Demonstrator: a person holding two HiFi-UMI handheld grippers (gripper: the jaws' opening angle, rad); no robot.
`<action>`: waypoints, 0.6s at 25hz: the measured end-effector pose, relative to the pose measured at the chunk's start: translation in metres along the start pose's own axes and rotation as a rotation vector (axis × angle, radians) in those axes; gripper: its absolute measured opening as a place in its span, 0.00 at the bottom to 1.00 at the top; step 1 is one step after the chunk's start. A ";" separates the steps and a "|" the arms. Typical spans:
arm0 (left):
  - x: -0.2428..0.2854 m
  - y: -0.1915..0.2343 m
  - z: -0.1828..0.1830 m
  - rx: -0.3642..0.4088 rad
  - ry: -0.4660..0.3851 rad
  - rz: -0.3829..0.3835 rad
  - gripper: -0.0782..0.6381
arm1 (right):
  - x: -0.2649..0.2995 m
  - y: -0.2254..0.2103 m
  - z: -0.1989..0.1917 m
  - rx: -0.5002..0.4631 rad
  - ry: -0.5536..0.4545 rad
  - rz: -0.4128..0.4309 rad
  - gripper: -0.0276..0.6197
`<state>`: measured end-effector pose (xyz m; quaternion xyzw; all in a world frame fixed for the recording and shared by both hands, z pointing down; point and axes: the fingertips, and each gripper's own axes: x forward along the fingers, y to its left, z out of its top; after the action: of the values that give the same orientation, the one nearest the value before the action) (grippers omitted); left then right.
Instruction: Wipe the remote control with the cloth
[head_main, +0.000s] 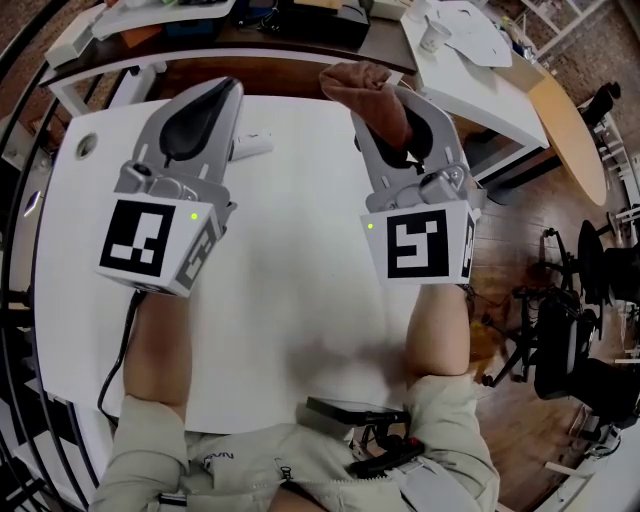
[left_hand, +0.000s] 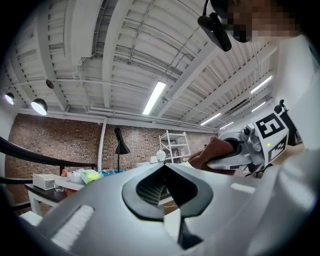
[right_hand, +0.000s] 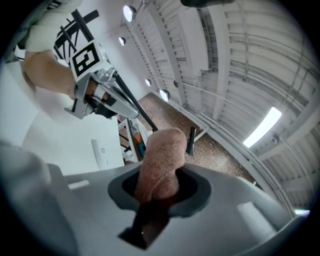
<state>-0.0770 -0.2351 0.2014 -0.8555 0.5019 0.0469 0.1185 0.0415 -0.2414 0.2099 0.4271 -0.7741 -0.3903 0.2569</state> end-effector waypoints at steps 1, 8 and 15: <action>0.000 0.001 -0.001 0.004 0.003 0.008 0.12 | 0.002 -0.002 -0.003 0.031 -0.001 -0.004 0.19; 0.001 0.006 -0.003 0.051 0.020 0.053 0.12 | 0.011 -0.014 -0.028 0.283 -0.001 -0.025 0.19; 0.010 0.011 -0.039 0.077 0.150 0.071 0.12 | 0.033 0.015 -0.067 0.435 0.100 0.088 0.21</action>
<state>-0.0827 -0.2583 0.2350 -0.8331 0.5407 -0.0323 0.1119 0.0668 -0.2910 0.2620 0.4570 -0.8442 -0.1812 0.2136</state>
